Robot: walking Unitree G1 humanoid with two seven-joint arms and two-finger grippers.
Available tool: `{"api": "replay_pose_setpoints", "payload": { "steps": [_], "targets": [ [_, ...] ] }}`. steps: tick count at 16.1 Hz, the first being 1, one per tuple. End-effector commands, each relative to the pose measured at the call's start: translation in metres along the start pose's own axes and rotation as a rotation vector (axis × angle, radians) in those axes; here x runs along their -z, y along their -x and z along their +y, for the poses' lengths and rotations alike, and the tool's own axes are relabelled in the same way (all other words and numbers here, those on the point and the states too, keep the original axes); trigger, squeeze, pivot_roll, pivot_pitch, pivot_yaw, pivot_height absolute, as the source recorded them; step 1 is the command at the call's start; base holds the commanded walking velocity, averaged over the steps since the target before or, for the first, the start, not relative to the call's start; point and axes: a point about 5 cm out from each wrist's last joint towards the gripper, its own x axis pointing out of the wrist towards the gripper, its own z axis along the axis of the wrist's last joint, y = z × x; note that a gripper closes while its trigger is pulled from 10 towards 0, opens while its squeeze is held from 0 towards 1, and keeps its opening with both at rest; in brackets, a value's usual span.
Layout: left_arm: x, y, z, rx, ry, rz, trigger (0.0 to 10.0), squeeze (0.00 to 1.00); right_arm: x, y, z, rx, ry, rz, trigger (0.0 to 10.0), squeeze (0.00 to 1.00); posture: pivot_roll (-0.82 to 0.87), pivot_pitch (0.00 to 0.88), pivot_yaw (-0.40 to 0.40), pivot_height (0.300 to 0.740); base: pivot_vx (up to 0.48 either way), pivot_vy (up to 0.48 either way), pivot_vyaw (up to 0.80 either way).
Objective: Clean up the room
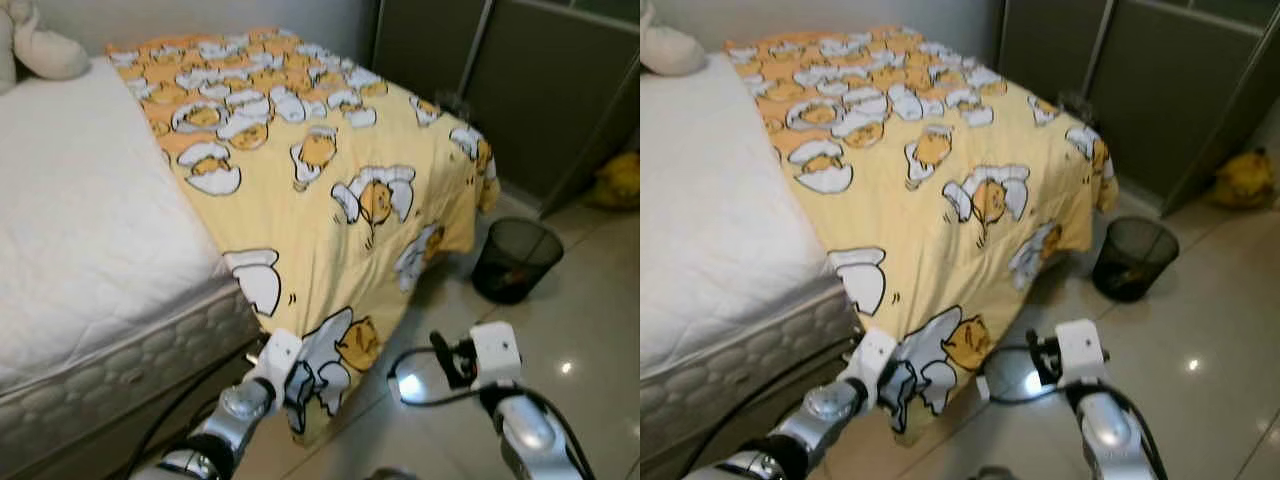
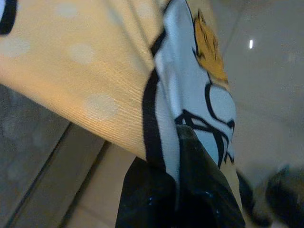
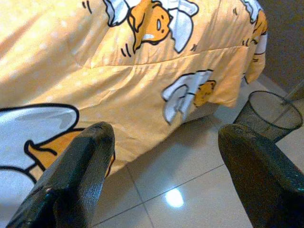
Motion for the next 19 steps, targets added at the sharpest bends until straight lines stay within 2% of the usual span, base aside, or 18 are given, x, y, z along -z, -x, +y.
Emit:
{"api": "replay_pose_setpoints", "payload": {
  "steps": [1, 4, 7, 8, 9, 10, 11, 12, 13, 14, 16, 18, 19],
  "targets": [
    [0.005, -0.001, -0.011, 0.053, -0.074, 0.047, 10.0, 1.00, -0.004, -0.004, -0.001, -0.009, 0.013, -0.013, 10.0, 0.00, -0.20, 0.010, 0.015, 0.723, 0.000, 0.000, 0.00],
    [0.008, -0.001, -0.011, 0.055, -0.107, 0.074, 10.0, 1.00, -0.005, -0.006, 0.002, -0.020, 0.016, -0.013, 10.0, 0.00, -0.20, 0.010, 0.014, 0.723, 0.000, 0.000, 0.00],
    [0.007, 0.002, 0.006, -0.031, -0.142, 0.055, 10.0, 1.00, -0.005, -0.007, 0.001, -0.030, 0.024, -0.012, 10.0, 0.00, -0.19, 0.009, 0.014, 0.723, 0.000, 0.000, 0.00],
    [0.002, 0.005, 0.018, -0.076, -0.154, 0.003, 10.0, 1.00, -0.006, -0.008, 0.000, -0.021, 0.026, -0.020, 10.0, 0.00, -0.20, 0.003, 0.017, 0.723, 0.000, 0.000, 0.00],
    [0.001, 0.005, 0.021, -0.090, -0.158, -0.014, 10.0, 1.00, -0.007, -0.008, -0.001, -0.018, 0.026, -0.023, 10.0, 0.00, -0.20, 0.003, 0.017, 0.723, 0.000, 0.000, 0.00],
    [-0.027, 0.016, 0.050, -0.254, 0.037, -0.271, 10.0, 1.00, -0.020, -0.009, -0.010, 0.051, -0.013, -0.087, 10.0, 0.00, -0.19, 0.000, 0.018, 0.723, 0.000, 0.000, 0.00],
    [-0.038, 0.021, 0.060, -0.315, 0.105, -0.362, 10.0, 1.00, -0.026, -0.009, -0.013, 0.077, -0.028, -0.115, 10.0, 0.00, -0.19, 0.000, 0.018, 0.723, 0.000, 0.000, 0.00],
    [-0.060, 0.030, 0.075, -0.406, 0.204, -0.502, 10.0, 1.00, -0.038, -0.011, -0.017, 0.119, -0.039, -0.169, 10.0, 0.00, -0.18, 0.000, 0.020, 0.723, 0.000, 0.000, 0.00],
    [-0.072, 0.035, 0.085, -0.466, 0.261, -0.556, 10.0, 1.00, -0.047, -0.014, -0.019, 0.143, -0.032, -0.199, 10.0, 0.00, -0.17, 0.000, 0.026, 0.723, 0.000, 0.000, 0.00],
    [-0.094, 0.045, 0.100, -0.549, 0.352, -0.662, 10.0, 1.00, -0.062, -0.018, -0.020, 0.177, -0.031, -0.249, 10.0, 0.00, -0.17, 0.000, 0.024, 0.723, 0.000, 0.000, 0.00],
    [-0.121, 0.058, 0.105, -0.551, 0.368, -0.775, 10.0, 1.00, -0.075, -0.024, -0.018, 0.183, -0.045, -0.282, 10.0, 0.00, -0.16, 0.000, 0.029, 0.723, 0.000, 0.000, 0.00],
    [-0.131, 0.071, 0.101, -0.526, 0.342, -0.854, 10.0, 1.00, -0.079, -0.027, -0.017, 0.186, -0.082, -0.292, 10.0, 0.00, -0.17, 0.000, 0.038, 0.723, 0.000, 0.000, 0.00],
    [-0.135, 0.077, 0.091, -0.442, 0.346, -0.897, 10.0, 1.00, -0.079, -0.030, -0.016, 0.175, -0.115, -0.280, 10.0, 0.00, -0.17, 0.000, 0.042, 0.723, 0.000, -0.480, 0.80]
  ]
}}
